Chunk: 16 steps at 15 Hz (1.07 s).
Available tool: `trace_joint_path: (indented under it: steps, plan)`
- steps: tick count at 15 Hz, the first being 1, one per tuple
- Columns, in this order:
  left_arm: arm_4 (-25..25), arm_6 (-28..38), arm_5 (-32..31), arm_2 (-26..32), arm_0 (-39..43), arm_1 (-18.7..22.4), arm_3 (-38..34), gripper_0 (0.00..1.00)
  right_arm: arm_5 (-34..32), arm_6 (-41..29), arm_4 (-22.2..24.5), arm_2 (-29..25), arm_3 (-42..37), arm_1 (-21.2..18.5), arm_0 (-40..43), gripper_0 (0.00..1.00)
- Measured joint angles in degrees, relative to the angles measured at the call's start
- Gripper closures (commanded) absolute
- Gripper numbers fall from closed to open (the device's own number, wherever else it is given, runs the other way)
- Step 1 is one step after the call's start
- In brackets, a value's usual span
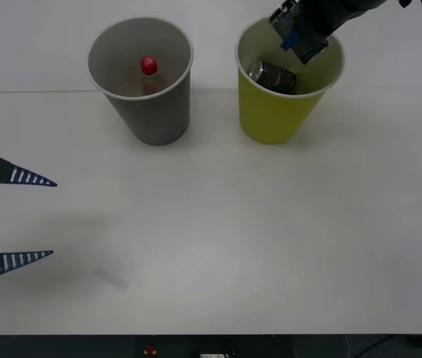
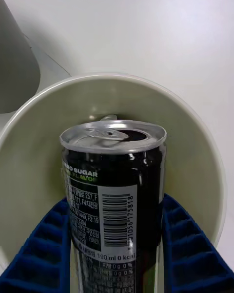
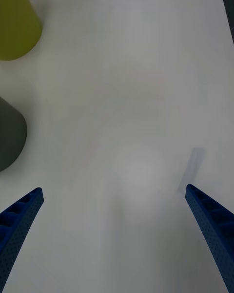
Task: Put the can into the green bin and the plastic bottle into the gray bin
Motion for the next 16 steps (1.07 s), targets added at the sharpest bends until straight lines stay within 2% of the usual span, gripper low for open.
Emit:
trace_joint_path:
  steps: [4, 8, 10, 16]
  plan:
    - [0.0, 0.0, 0.0, 0.0, 0.0, 0.0, 0.0, 0.0, -0.4, 0.2, -0.8, -0.6, -0.4, -0.7, 0.1, 0.0]
    - [0.0, 0.0, 0.0, 0.0, 0.0, 0.0, 0.0, 0.0, -3.4, 3.1, -2.8, -7.4, -7.1, -2.7, 3.7, 0.0]
    - [0.0, 0.0, 0.0, 0.0, 0.0, 0.0, 0.0, 0.0, -3.4, 4.0, -5.8, -10.5, -11.2, -4.5, 6.7, 0.0]
    - [0.0, 0.0, 0.0, 0.0, 0.0, 0.0, 0.0, 0.0, -3.4, 12.9, -19.2, -22.8, -20.5, -9.8, 18.8, 0.0]
